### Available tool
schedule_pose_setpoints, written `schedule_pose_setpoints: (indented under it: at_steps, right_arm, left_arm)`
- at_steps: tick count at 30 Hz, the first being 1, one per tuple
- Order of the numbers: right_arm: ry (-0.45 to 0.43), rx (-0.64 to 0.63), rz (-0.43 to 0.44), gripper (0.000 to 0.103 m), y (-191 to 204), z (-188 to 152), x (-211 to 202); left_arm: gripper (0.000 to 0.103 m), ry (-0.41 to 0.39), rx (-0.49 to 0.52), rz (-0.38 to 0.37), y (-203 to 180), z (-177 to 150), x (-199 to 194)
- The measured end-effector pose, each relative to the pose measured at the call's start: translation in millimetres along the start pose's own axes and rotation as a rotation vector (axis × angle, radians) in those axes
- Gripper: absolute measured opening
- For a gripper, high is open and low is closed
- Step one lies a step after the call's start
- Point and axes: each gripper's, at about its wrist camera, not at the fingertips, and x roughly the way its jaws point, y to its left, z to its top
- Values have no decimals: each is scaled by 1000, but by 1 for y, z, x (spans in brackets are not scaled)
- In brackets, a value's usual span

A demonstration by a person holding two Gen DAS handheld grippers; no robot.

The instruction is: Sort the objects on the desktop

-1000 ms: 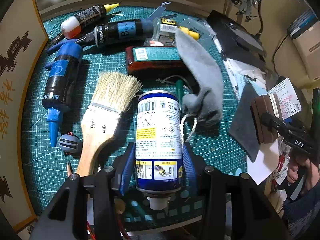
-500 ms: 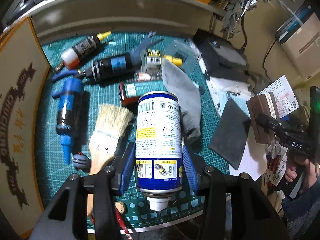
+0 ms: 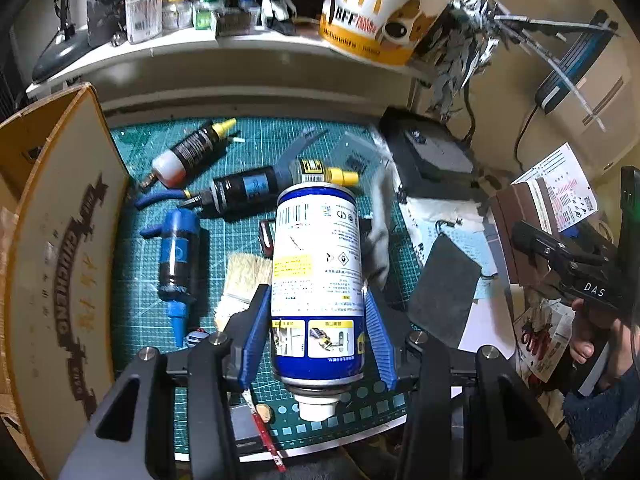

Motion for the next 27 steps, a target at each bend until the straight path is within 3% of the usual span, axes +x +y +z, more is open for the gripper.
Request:
schedule_pose_setpoints:
  at_steps: [14, 27]
  right_arm:
    - [-71, -35, -22, 92, 33, 22, -51]
    - [-174, -70, -44, 92, 66, 51, -113]
  left_arm:
    - [46, -86, 40, -4, 4, 10, -57]
    - [43, -246, 75, -10, -1, 33, -131]
